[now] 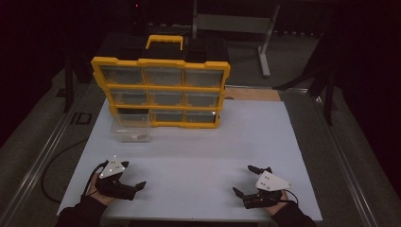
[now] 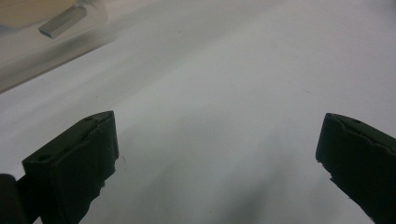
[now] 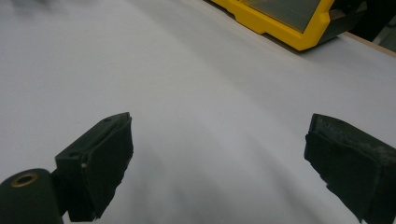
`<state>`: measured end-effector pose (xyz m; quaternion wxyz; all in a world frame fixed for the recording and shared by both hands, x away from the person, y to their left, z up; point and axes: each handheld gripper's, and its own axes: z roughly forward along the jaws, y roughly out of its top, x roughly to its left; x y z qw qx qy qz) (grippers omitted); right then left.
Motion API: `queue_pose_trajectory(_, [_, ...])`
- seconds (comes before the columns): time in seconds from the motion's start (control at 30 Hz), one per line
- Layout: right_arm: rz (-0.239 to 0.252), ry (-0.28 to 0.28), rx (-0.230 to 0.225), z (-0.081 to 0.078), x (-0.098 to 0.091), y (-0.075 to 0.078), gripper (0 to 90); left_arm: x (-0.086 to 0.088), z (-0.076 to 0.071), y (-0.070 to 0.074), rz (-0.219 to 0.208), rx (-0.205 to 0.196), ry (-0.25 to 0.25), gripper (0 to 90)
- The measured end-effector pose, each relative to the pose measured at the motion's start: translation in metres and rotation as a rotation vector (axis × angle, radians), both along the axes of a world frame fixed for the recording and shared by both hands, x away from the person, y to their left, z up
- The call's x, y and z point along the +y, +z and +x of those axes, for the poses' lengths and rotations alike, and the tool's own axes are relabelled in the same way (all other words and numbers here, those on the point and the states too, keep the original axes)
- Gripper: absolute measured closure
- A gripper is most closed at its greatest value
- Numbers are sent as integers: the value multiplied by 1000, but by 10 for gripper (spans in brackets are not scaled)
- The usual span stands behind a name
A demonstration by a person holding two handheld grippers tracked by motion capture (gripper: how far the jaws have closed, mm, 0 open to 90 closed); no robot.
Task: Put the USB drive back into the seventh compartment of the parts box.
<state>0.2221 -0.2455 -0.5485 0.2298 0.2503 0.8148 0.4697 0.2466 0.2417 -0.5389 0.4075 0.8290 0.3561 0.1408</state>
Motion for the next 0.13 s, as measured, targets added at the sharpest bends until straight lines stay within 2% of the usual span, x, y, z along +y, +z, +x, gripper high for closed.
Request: queue_pose_trajectory(0.13, [-8,5,0,0,0,0,81,0,0,0,-3,0,0,3])
